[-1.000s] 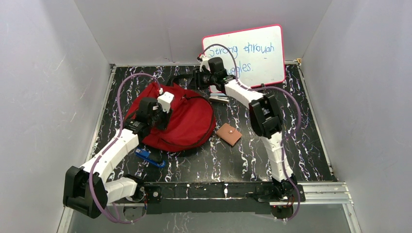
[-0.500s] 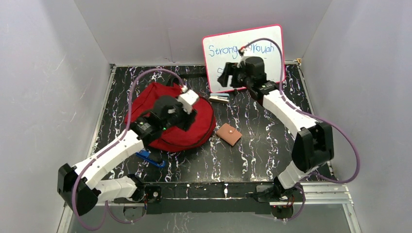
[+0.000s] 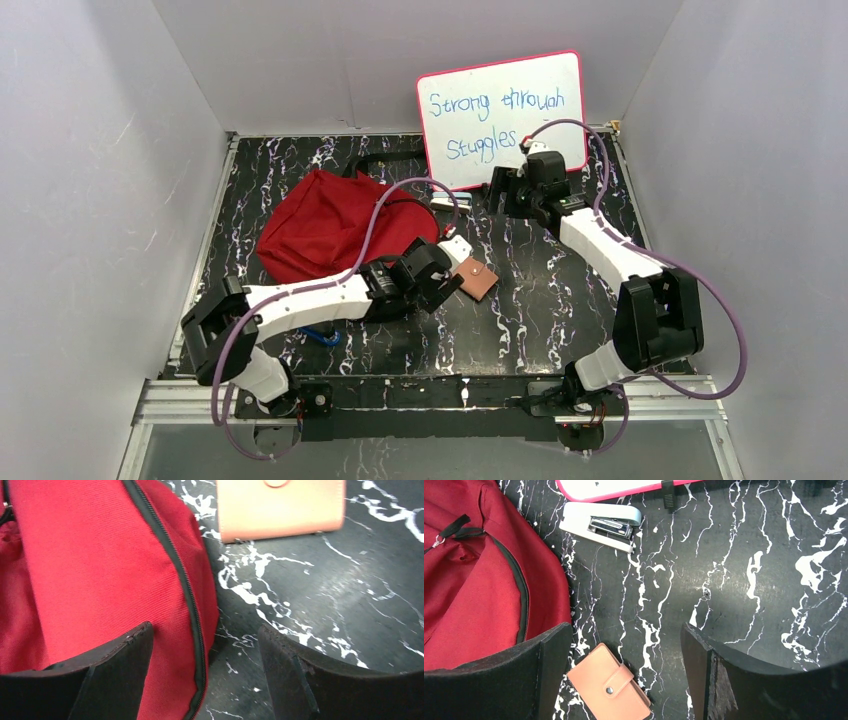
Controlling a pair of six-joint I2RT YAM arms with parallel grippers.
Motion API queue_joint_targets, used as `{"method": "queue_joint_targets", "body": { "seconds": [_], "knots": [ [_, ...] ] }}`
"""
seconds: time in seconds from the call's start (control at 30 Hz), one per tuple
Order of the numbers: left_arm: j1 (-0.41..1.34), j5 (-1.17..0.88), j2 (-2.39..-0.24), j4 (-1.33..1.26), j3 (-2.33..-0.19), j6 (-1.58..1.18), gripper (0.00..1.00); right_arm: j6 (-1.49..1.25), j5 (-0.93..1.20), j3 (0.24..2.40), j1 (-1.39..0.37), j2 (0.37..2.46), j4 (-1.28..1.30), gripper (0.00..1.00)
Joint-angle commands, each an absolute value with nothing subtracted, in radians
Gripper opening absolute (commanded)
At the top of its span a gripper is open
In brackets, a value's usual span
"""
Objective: Pack the student bag
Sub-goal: Adjust the student bag at the center of the board.
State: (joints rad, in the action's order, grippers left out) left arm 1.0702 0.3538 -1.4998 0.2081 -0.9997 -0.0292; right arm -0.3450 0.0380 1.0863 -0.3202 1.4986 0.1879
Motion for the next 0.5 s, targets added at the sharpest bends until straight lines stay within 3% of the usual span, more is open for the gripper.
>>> {"method": "queue_joint_targets", "body": {
  "seconds": [0.0,0.13,0.3,0.37,0.47],
  "knots": [
    [1.084,0.558,-1.534,0.171,-1.029,-0.034,0.75,-0.341,0.066,1.075,-0.304,1.437,0.166,0.87],
    [1.094,0.651,-1.605,0.173,-1.046,-0.004,0.88,-0.337,0.084,1.068,-0.299,1.439,0.158,0.88],
    [1.098,0.665,-1.653,0.174,-1.053,-0.005,0.88,-0.333,0.104,1.068,-0.295,1.448,0.156,0.88],
    [1.098,0.662,-1.671,0.175,-1.057,0.027,0.84,-0.332,0.104,1.068,-0.292,1.448,0.156,0.88],
    [1.098,0.706,-1.699,0.192,-1.07,0.047,0.69,-0.331,0.108,1.065,-0.289,1.445,0.155,0.88]
  ]
}}
